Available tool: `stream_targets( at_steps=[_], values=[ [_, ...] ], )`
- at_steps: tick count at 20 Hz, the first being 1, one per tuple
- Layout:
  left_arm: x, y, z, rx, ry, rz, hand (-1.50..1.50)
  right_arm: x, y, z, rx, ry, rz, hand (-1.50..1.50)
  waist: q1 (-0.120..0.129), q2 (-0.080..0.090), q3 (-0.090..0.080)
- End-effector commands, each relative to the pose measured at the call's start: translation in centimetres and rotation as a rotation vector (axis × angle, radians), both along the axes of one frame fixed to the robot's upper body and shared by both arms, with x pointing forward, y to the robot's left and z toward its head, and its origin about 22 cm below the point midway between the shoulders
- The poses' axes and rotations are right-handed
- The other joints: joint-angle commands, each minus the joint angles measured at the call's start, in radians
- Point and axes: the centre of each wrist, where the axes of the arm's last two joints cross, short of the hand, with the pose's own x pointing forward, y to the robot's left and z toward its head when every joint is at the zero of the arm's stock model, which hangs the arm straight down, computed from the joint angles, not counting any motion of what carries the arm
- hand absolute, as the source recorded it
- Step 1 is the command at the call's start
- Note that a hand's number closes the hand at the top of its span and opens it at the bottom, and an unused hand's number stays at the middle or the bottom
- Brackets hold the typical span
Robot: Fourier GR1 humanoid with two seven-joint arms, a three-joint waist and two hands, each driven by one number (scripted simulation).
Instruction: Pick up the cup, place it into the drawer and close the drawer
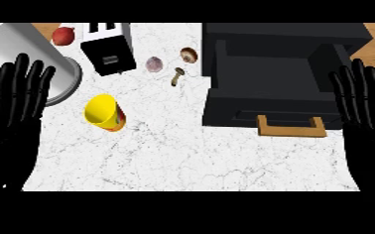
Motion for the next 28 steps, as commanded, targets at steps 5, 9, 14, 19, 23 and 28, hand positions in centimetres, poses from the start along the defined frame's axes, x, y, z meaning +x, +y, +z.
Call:
stream_targets(
  at_steps=[5,9,14,19,23,28],
  values=[
    [2.7,5.3,0.3,-0.032,0.016,-0.227,-1.50,1.2,0.4,-0.5,0.009,-0.049,0.031,-1.50,-0.022,0.015,0.031],
    [2.8,5.3,-3.3,-0.236,0.292,-0.222,-1.50,1.0,0.1,-0.5,-0.032,0.109,0.134,-1.50,-0.023,0.015,0.031],
    [5.2,8.3,-5.4,-0.266,0.315,-0.246,-1.50,3.0,1.2,-2.2,-0.038,0.121,0.151,-1.50,-0.023,0.014,0.031],
    [7.1,10.1,-8.7,-0.200,0.366,-0.181,-1.50,4.1,0.9,0.2,-0.039,0.109,0.164,-1.50,-0.026,0.014,0.031],
    [7.4,11.9,-9.9,-0.200,0.404,-0.137,-1.50,5.8,-0.1,-1.5,-0.047,0.085,0.153,-1.50,-0.023,0.014,0.031],
    [7.7,13.8,-11.8,-0.198,0.453,-0.103,-1.50,5.2,-0.3,0.6,-0.022,0.076,0.145,-1.50,-0.024,0.012,0.031]
  ],
)
